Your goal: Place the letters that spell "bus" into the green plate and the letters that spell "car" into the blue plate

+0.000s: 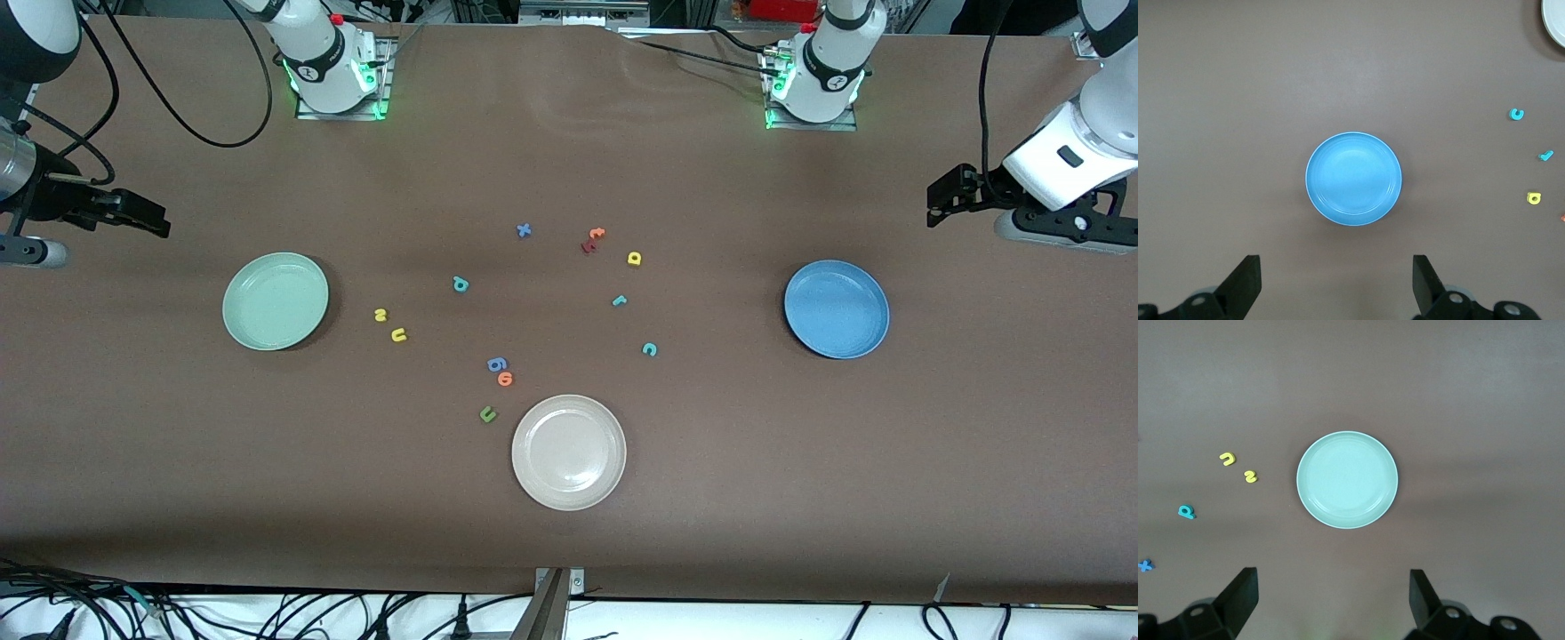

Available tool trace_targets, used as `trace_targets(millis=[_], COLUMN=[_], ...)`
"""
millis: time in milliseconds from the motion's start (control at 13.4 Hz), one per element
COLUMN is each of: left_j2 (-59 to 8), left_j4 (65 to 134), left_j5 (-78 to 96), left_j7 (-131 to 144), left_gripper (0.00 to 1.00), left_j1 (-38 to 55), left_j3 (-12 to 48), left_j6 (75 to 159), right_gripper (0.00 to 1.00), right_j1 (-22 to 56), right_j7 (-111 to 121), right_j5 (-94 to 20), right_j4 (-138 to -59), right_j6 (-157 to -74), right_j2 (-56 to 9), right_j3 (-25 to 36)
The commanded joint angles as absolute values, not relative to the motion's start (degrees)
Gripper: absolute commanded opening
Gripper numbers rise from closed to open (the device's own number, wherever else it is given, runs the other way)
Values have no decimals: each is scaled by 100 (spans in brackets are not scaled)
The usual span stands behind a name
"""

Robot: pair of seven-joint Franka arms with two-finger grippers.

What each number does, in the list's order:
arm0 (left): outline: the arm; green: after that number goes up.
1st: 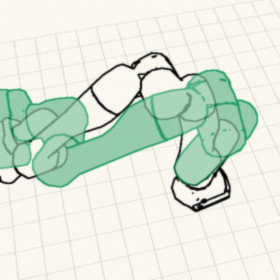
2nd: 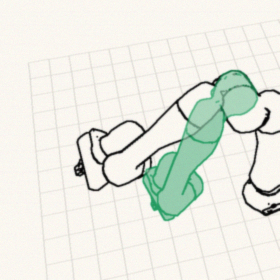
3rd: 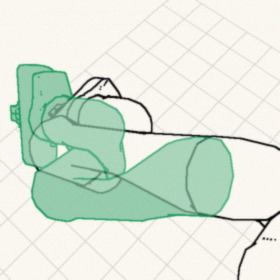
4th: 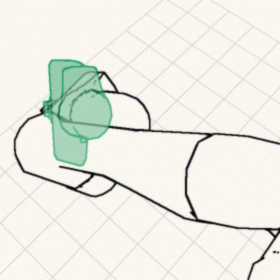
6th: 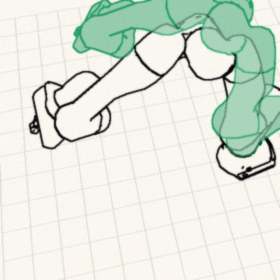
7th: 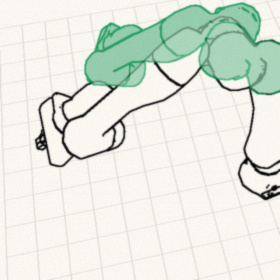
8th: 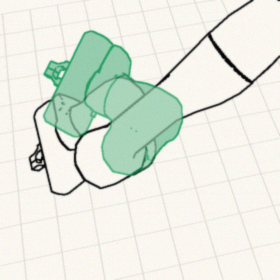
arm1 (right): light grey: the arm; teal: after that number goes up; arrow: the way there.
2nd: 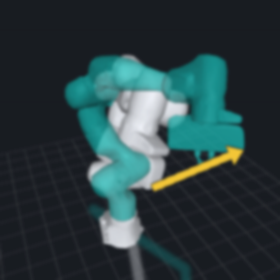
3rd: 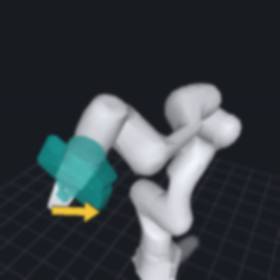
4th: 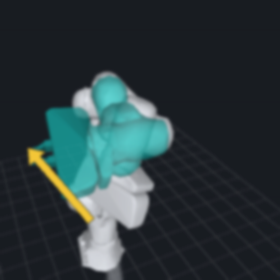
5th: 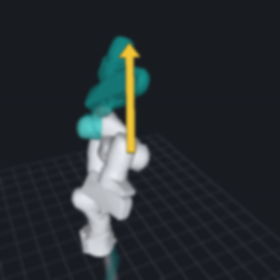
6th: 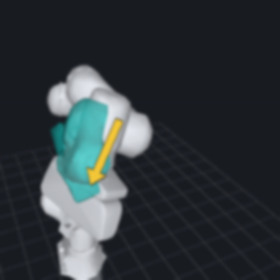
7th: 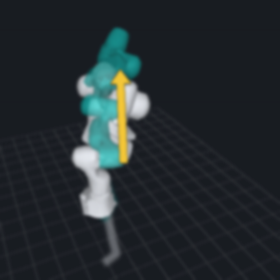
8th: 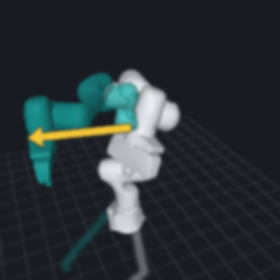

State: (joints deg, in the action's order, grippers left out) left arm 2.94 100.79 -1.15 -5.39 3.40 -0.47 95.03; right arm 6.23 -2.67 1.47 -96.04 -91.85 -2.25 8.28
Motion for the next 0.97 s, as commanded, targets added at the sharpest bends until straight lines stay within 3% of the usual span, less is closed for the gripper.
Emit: trace_targets(millis=[0, 898], left_j2=[272, 132], left_j4=[10002, 9993], left_j5=[-9, -70], left_j7=[-545, -536], left_gripper=[100, 100], left_j1=[281, 202], left_j3=[-9, -18], left_j6=[9483, 9492], right_gripper=[100, 100], right_j1=[633, 624], right_j7=[-334, -334], right_j5=[158, 114], right_j4=[-9475, -9475], right_j6=[-9150, -9141], right_j2=[-272, -308], right_j3=[835, 835])
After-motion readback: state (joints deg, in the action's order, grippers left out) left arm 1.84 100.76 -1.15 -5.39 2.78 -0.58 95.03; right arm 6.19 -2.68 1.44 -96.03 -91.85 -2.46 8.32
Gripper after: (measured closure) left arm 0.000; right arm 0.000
